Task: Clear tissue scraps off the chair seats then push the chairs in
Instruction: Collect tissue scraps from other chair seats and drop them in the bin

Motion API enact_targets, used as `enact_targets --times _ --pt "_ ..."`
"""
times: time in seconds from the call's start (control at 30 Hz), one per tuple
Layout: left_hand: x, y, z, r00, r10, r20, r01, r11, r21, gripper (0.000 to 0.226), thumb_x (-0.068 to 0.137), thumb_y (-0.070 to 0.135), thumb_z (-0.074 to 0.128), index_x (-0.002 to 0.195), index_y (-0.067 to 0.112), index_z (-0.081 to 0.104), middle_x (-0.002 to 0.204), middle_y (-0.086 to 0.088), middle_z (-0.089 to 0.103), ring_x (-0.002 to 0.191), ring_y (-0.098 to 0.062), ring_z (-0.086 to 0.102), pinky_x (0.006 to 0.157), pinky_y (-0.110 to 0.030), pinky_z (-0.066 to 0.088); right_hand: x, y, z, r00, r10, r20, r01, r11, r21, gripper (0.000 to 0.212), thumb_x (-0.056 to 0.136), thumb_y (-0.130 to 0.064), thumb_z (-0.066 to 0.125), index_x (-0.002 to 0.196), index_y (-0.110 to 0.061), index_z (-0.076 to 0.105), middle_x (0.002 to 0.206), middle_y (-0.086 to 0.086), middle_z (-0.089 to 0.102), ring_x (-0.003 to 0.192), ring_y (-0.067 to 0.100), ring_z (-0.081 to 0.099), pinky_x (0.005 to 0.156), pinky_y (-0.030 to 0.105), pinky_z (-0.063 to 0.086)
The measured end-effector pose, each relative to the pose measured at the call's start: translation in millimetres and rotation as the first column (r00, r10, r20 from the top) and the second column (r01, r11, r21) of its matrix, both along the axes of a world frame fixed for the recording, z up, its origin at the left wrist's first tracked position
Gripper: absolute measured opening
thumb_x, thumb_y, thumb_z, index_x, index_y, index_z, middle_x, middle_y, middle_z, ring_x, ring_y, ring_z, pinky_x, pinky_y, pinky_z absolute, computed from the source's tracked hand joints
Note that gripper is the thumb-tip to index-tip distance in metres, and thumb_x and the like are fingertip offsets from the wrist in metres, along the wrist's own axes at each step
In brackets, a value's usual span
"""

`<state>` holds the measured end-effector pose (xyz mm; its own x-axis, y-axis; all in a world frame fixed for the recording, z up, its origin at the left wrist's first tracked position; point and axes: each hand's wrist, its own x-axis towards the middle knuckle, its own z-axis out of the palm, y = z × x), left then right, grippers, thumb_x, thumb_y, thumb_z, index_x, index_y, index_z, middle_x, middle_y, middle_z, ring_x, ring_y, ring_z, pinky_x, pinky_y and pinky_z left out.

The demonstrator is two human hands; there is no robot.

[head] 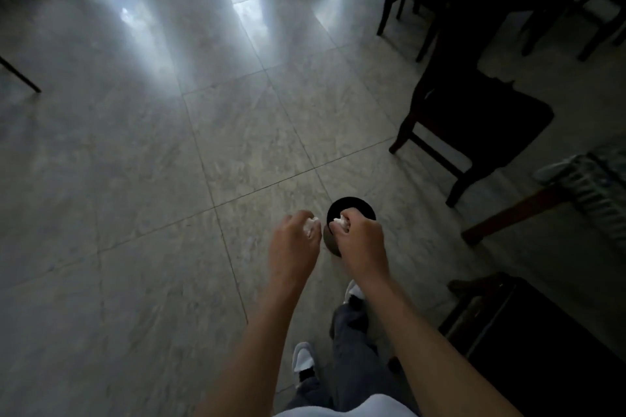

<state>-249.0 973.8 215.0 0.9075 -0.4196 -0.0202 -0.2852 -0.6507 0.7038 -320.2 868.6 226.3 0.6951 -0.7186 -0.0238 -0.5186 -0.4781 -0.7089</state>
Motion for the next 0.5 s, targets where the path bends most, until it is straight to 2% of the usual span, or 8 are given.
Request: enact_targets --times 0.13,0.2,0.3,0.37,0.5 --pt "24 -61 -9 0.998 -0.056 -0.023 0.057 0.998 0.018 0.022 0.094 0.033 0.061 0.11 0.02 0.069 0.094 -0.004 0.068 0.08 -0.017 0.063 0.07 -0.038 0.056 19 -56 -15 0.997 -0.075 -0.032 0.076 0.997 0.026 0.015 0.091 -0.025 0.068 0.094 -0.01 0.066 0.071 -0.007 0.054 0.062 0.007 0.05 0.05 0.01 0.034" --pt "36 -89 -15 0.996 -0.079 -0.037 0.08 0.996 0.029 0.023 0.094 0.033 0.062 0.111 0.019 0.069 0.095 -0.005 0.068 0.081 -0.018 0.064 0.071 -0.039 0.056 28 -83 -22 0.994 -0.1 -0.049 0.102 0.994 0.044 0.015 0.091 -0.025 0.068 0.094 -0.011 0.067 0.074 -0.004 0.059 0.064 0.008 0.053 0.052 0.011 0.035" --pt "52 -126 -25 0.992 -0.104 -0.066 0.108 0.992 0.059 0.026 0.093 0.033 0.063 0.115 0.019 0.068 0.1 -0.007 0.069 0.087 -0.02 0.065 0.076 -0.041 0.056 39 -117 -33 0.989 -0.137 -0.062 0.141 0.988 0.062 0.012 0.091 -0.026 0.067 0.093 -0.013 0.066 0.073 -0.005 0.058 0.064 0.007 0.051 0.048 0.005 0.031" --pt "63 -152 -35 0.989 -0.126 -0.082 0.132 0.989 0.068 0.028 0.093 0.033 0.064 0.118 0.02 0.067 0.103 -0.006 0.07 0.091 -0.019 0.066 0.078 -0.041 0.056 46 -142 -46 0.984 -0.162 -0.077 0.168 0.983 0.079 0.014 0.091 -0.026 0.067 0.094 -0.013 0.066 0.078 0.0 0.064 0.067 0.009 0.051 0.05 0.006 0.029" --pt "81 -186 -61 0.986 -0.137 -0.1 0.141 0.989 0.034 0.031 0.09 0.028 0.069 0.118 0.014 0.065 0.101 -0.006 0.072 0.086 -0.018 0.068 0.074 -0.039 0.057 57 -177 -75 0.968 -0.218 -0.121 0.232 0.967 0.109 0.016 0.09 -0.027 0.068 0.089 -0.011 0.064 0.079 0.006 0.067 0.067 0.013 0.051 0.058 0.022 0.032"
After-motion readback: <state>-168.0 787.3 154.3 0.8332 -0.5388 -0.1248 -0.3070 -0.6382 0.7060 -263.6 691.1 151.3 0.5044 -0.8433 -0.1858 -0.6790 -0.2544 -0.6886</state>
